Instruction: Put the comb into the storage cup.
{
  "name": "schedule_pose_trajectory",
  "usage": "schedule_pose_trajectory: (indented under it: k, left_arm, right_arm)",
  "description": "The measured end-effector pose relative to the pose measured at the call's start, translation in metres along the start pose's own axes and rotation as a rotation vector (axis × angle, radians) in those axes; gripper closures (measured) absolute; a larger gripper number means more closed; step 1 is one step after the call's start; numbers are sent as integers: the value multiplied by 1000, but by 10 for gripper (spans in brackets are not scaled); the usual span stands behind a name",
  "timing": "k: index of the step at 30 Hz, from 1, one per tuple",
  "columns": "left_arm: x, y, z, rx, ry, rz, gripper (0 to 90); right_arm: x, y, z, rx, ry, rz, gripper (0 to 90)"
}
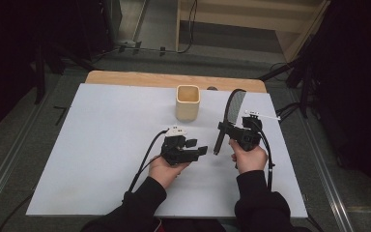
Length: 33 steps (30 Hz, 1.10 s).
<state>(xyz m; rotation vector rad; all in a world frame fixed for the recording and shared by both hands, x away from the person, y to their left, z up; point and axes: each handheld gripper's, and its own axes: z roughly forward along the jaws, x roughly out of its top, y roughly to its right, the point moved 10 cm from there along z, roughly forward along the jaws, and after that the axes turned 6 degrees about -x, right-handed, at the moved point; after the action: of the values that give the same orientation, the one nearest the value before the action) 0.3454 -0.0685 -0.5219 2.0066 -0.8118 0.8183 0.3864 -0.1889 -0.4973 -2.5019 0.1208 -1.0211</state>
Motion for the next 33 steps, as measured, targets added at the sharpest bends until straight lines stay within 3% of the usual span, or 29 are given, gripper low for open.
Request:
schedule_pose_trajectory:
  k: [13,23,33]
  left_arm:
    - [-14,-8,-13,-25,-109,-28,393]
    - [-18,-11,-22,-36,-142,-29,386]
    - [-24,-16,-32,-50,-203,-36,366]
  right_arm:
    - [0,-1,0,2,4,-15,699]
    - [0,-2,0,-5,20,-27,699]
    - [1,-5,-1,-7,43,-70,699]
